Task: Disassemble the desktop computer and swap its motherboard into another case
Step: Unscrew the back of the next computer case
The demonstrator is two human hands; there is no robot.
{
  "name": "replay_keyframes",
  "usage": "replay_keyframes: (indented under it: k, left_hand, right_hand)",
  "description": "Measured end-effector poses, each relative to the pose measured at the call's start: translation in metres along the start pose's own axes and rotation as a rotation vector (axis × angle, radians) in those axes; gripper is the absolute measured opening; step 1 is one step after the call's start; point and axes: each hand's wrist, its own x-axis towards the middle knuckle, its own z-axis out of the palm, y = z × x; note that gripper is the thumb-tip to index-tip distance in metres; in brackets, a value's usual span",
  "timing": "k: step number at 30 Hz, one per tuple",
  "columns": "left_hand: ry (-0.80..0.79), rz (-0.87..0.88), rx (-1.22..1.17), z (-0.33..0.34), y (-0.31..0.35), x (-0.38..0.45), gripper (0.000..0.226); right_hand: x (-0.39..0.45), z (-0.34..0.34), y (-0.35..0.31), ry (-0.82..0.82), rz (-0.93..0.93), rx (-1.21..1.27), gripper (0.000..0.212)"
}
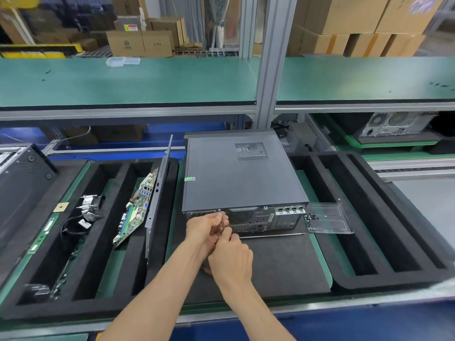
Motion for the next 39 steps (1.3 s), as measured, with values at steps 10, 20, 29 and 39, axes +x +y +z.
replay_keyframes:
  k: [10, 20, 29, 39]
  left_hand:
    - [-0.027, -0.097, 0.046, 0.002, 0.013, -0.002, 0.015]
    - [0.025, -0.129, 0.026, 0.009, 0.017, 0.001, 0.013]
    - [0.001, -0.138, 0.059, 0.007, 0.019, -0.004, 0.017]
    - [-0.028, -0.156, 0.059, 0.004, 0.018, -0.005, 0.021]
  right_hand:
    - [0.007, -0.003, 0.006, -0.343, 0.622, 1.329, 0.033]
    - [0.011, 0.002, 0.006, -0.348, 0.75, 1.352, 0.049]
    - [0.009, 0.008, 0.007, -0.208, 0.673, 1.261, 0.03]
    - [0.006, 0.012, 0.007, -0.189, 0.612, 1.257, 0.031]
